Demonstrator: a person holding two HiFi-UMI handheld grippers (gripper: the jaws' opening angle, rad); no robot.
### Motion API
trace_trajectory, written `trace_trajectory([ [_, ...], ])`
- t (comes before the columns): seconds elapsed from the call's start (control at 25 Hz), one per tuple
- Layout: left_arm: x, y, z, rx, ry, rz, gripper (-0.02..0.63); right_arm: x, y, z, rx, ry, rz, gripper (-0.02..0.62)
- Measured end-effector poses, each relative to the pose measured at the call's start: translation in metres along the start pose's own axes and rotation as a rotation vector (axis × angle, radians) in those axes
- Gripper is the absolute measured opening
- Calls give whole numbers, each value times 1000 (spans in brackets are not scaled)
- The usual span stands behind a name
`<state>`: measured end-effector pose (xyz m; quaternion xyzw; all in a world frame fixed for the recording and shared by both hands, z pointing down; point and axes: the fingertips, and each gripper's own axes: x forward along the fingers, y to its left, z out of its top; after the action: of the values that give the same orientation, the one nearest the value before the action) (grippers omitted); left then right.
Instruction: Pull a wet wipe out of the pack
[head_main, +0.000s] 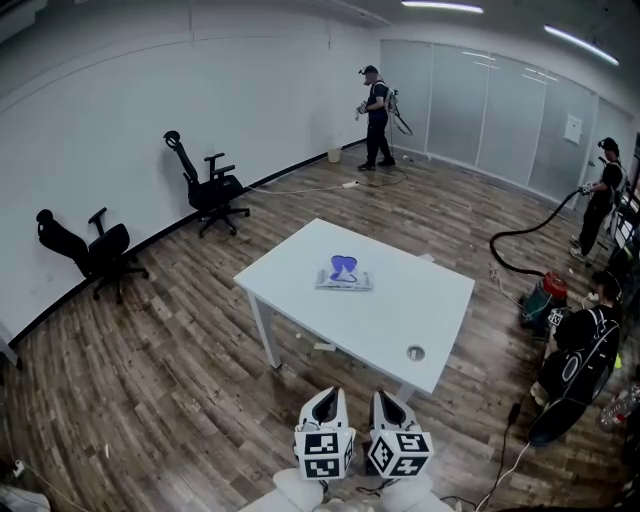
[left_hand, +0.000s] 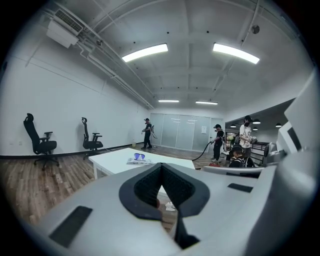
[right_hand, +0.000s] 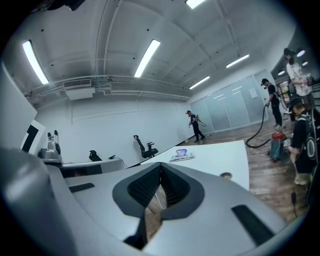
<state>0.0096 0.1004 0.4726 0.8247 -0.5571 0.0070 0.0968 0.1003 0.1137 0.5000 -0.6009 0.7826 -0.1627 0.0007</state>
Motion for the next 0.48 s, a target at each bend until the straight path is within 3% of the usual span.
trace_trajectory([
  [0.48,32,11,-9,-10,30,34,-5,33,-20,-7,13,41,7,9],
])
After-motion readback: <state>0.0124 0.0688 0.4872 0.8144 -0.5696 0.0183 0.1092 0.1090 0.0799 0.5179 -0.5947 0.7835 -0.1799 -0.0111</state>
